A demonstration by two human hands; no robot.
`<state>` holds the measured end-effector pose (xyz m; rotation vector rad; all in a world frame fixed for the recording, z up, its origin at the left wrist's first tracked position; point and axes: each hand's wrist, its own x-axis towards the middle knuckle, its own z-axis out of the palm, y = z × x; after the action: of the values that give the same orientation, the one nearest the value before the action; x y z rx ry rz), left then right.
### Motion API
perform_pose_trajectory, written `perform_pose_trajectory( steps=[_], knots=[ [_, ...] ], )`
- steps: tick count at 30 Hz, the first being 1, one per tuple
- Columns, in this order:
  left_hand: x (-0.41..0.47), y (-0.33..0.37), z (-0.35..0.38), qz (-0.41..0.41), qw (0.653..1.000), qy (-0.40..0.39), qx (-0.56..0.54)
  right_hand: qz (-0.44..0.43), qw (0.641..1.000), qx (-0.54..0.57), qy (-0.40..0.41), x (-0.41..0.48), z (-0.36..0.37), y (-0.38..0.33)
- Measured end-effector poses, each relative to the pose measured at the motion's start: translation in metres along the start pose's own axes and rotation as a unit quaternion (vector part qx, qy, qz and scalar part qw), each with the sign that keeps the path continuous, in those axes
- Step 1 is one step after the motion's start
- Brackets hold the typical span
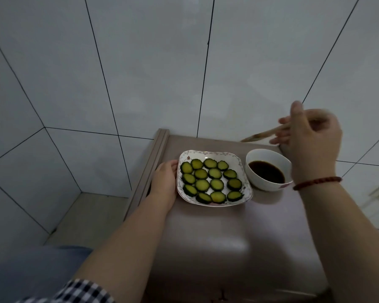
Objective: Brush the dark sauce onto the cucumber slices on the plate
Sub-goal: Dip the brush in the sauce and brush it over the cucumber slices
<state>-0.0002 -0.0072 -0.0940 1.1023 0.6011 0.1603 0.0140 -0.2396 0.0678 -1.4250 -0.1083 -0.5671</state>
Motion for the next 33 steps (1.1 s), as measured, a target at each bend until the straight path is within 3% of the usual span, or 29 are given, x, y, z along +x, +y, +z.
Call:
perform_pose_trajectory(
  steps=[5,16,27,33],
  knots=[
    [0.003,0.000,-0.001,-0.003,1.000,0.004,0.001,-0.007,0.998,-0.053,0.043,0.011,-0.025,0.006],
    [0.004,-0.001,-0.001,0.005,1.000,0.013,-0.003,0.037,0.978,-0.205,-0.009,-0.004,-0.029,0.050],
    [0.005,-0.002,-0.001,0.004,1.000,-0.001,0.001,0.034,0.973,-0.229,-0.017,-0.002,-0.024,0.050],
    [0.003,-0.001,0.000,0.013,1.000,0.003,-0.008,-0.067,0.978,-0.197,0.032,-0.005,-0.015,0.032]
  ],
)
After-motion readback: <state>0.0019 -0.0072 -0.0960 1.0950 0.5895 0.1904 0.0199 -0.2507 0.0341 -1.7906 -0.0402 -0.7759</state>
